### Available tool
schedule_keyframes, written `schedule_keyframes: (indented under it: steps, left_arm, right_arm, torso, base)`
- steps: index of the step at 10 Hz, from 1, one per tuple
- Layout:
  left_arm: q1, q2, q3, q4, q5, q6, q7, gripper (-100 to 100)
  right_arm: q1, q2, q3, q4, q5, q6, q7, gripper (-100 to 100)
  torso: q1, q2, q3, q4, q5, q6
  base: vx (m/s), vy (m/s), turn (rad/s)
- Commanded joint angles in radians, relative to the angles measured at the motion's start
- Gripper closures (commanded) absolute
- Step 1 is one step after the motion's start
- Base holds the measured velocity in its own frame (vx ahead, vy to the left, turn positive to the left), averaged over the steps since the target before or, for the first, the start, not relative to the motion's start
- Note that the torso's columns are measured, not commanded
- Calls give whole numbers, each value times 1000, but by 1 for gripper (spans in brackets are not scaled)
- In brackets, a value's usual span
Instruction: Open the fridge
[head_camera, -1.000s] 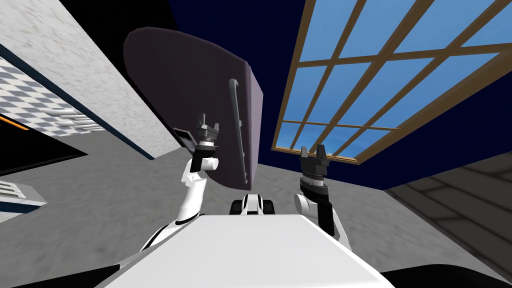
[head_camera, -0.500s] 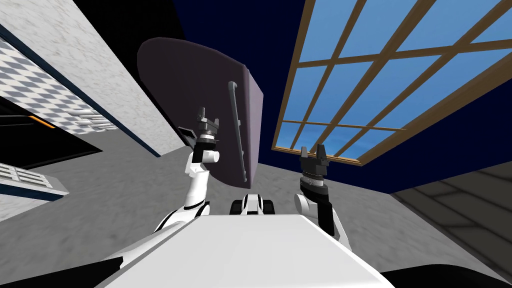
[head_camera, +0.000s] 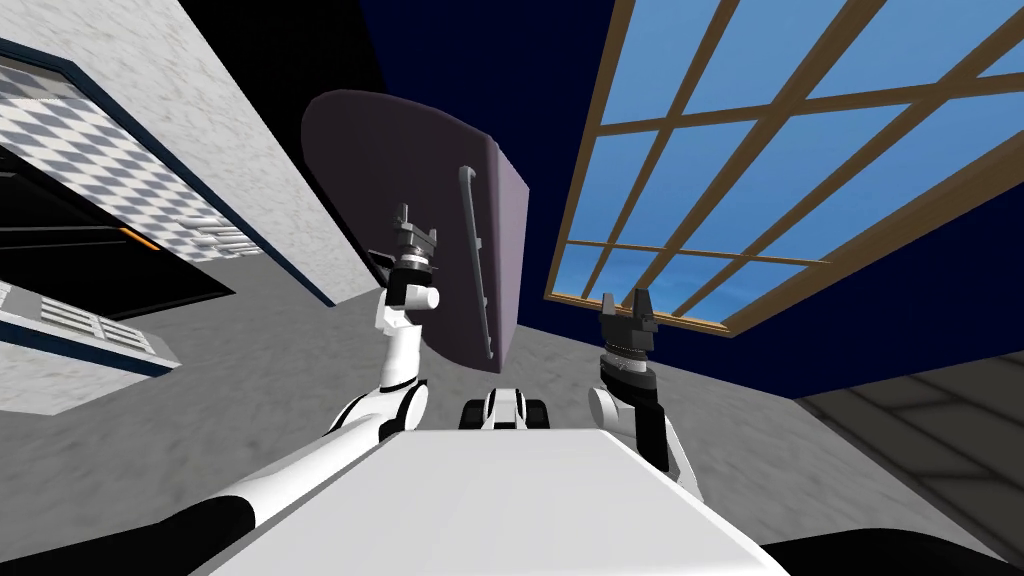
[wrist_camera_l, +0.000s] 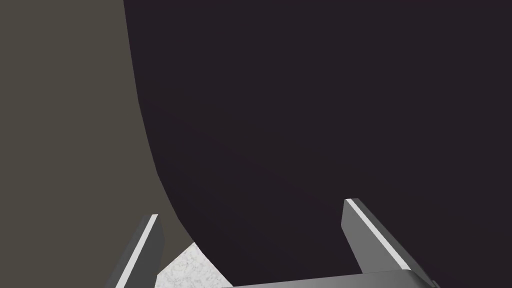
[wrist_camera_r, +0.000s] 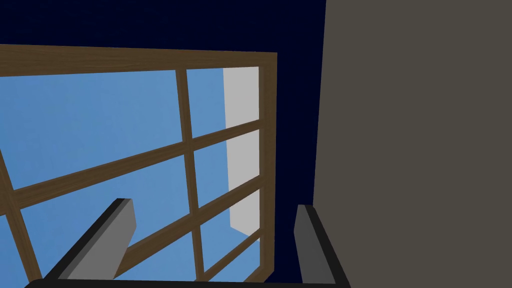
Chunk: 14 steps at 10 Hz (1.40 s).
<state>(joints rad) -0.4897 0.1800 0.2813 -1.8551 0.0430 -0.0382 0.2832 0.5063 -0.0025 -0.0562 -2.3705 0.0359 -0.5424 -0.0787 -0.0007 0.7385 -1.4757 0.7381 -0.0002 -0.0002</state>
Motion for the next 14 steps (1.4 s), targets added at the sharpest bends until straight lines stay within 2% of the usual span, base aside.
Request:
schedule_keyframes:
  steps: [1, 2, 3, 4, 5, 7, 8, 9, 10, 11, 12, 13, 14]
  left_arm:
    - [-76, -6, 32, 46, 14, 70, 13, -100]
    - [-103, -6, 32, 46, 14, 70, 13, -100]
    - [-137, -6, 55, 85, 24, 112, 22, -100]
    - [-157, -6, 55, 85, 24, 114, 22, -100]
    - [-187, -6, 77, 125, 34, 153, 31, -100]
    - [-219, -6, 77, 125, 34, 158, 31, -100]
    - [-258, -5, 98, 164, 45, 202, 40, -100]
    - [-273, -5, 98, 164, 45, 202, 40, -100]
    - [-310, -4, 119, 203, 56, 243, 49, -100]
    - [-324, -4, 119, 203, 56, 246, 49, -100]
    - [-362, -4, 139, 241, 67, 289, 57, -100]
    - [-373, -4, 139, 242, 67, 289, 57, -100]
    - [-410, -3, 159, 280, 78, 331, 66, -100]
  right_arm:
    - [0, 0, 0, 0, 0, 0, 0, 0]
    - [0, 0, 0, 0, 0, 0, 0, 0]
    - [0, 0, 0, 0, 0, 0, 0, 0]
    - [0, 0, 0, 0, 0, 0, 0, 0]
    - [0, 0, 0, 0, 0, 0, 0, 0]
    - [0, 0, 0, 0, 0, 0, 0, 0]
    - [0, 0, 0, 0, 0, 0, 0, 0]
    - [0, 0, 0, 0, 0, 0, 0, 0]
    - [0, 0, 0, 0, 0, 0, 0, 0]
    - [0, 0, 0, 0, 0, 0, 0, 0]
    - [0, 0, 0, 0, 0, 0, 0, 0]
    - [0, 0, 0, 0, 0, 0, 0, 0]
    - [0, 0, 0, 0, 0, 0, 0, 0]
  torso:
    - [1, -1, -1, 0, 0, 0]
    - [0, -2, -1, -1, 0, 0]
    - [1, -1, -1, 0, 0, 0]
    - [1, 0, 0, 0, 0, 0]
    - [1, 0, 0, 0, 0, 0]
    - [0, -1, 0, 0, 0, 0]
    - [3, -2, -1, 0, 1, 0]
    - [2, -1, -1, 0, 1, 0]
    - [0, -1, 0, 0, 0, 0]
    - [-1, 0, 0, 0, 0, 0]
    - [0, 0, 0, 0, 0, 0]
    - [0, 0, 0, 0, 0, 0]
    - [1, -1, -1, 0, 0, 0]
  base:
    - [-41, -85, 85]
    - [-45, -69, 61]
    - [-58, -71, 92]
    - [-51, -63, 58]
    - [-52, -92, 96]
    - [-39, -56, 32]
    - [-33, -49, 98]
    - [-41, -63, 61]
    - [-54, -83, 103]
    - [-46, -80, 52]
    - [-48, -93, 99]
    - [-41, -77, 51]
    - [-49, -83, 99]
